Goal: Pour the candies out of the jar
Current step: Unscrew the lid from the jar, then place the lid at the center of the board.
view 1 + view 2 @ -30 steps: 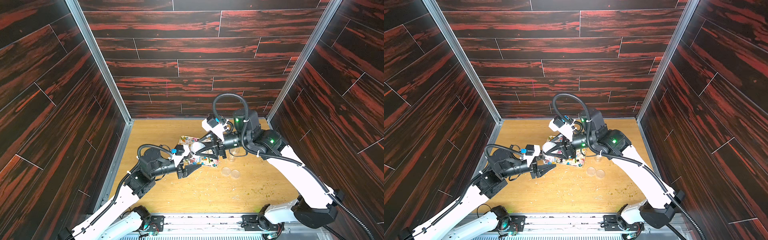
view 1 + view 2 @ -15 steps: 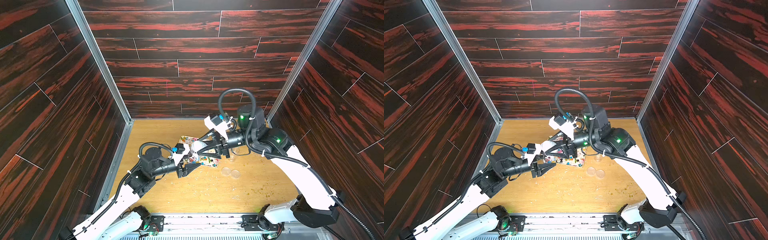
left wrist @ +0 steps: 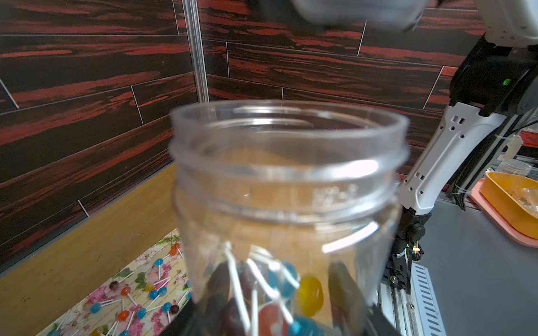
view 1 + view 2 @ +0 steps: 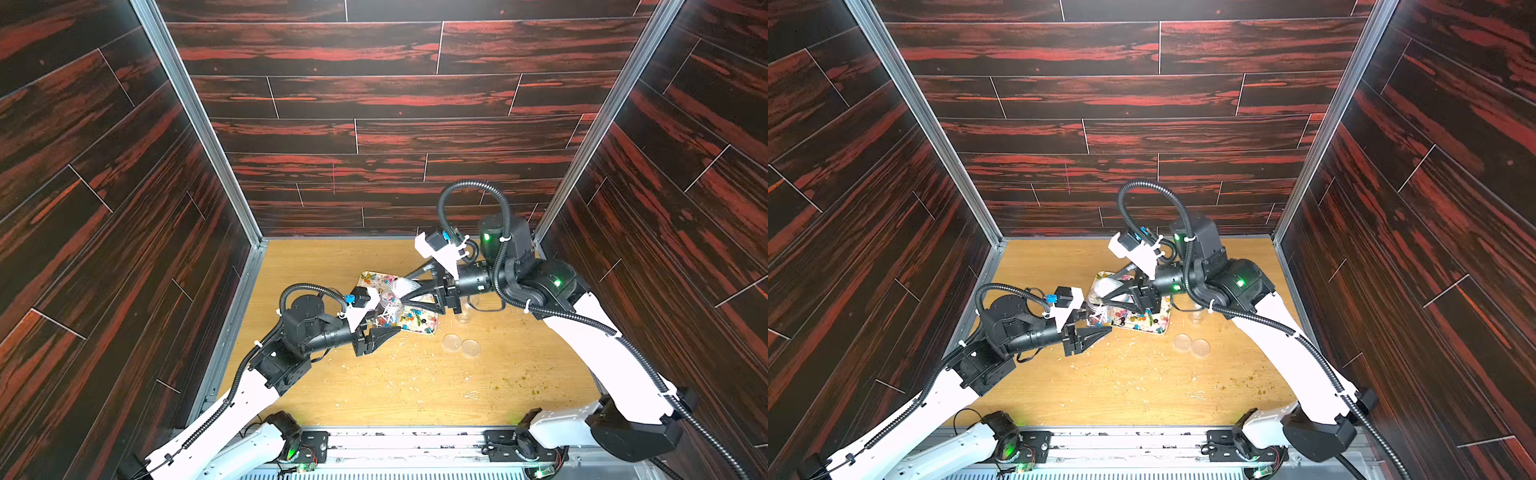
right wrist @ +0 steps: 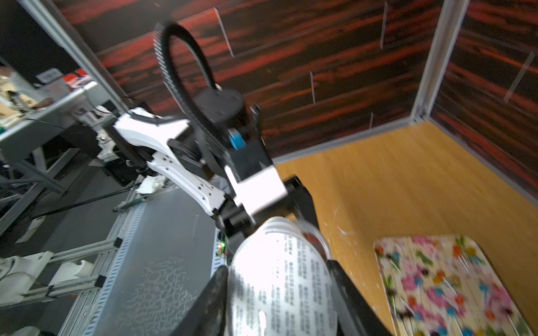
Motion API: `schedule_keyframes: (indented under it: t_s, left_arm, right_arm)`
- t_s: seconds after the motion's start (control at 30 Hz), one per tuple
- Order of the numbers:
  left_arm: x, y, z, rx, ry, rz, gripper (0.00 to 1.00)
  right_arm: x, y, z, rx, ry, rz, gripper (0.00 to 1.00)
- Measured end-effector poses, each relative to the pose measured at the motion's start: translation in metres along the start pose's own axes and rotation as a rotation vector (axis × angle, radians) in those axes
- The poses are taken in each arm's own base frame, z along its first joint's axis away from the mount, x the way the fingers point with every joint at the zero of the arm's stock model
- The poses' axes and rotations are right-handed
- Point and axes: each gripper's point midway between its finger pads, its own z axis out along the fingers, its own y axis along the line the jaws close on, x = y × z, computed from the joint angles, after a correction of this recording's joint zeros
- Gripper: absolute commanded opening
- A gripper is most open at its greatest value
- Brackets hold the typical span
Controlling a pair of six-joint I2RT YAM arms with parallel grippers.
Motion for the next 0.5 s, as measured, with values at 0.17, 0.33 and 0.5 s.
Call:
schedule_keyframes:
  t_s: [0.17,0.33,0.5]
  left_arm:
    - [-0.006,-0.002,-0.005,-0.009,-0.020,0.013,0.41]
    - [-0.010,-0.004,-0.010,-0.013,-0.031,0.021,0.41]
    - [-0.008,-0.005,-0.011,-0.014,-0.023,0.016,0.41]
  right_arm:
    - [0.034,-0.020,-0.007,0.079,0.025,0.067,0.50]
    - [0.074,-0.041,-0.010,0.157,0.046,0.145,0.50]
    - [0.116,-0.057,-0.006,0.237,0.077,0.222,0.50]
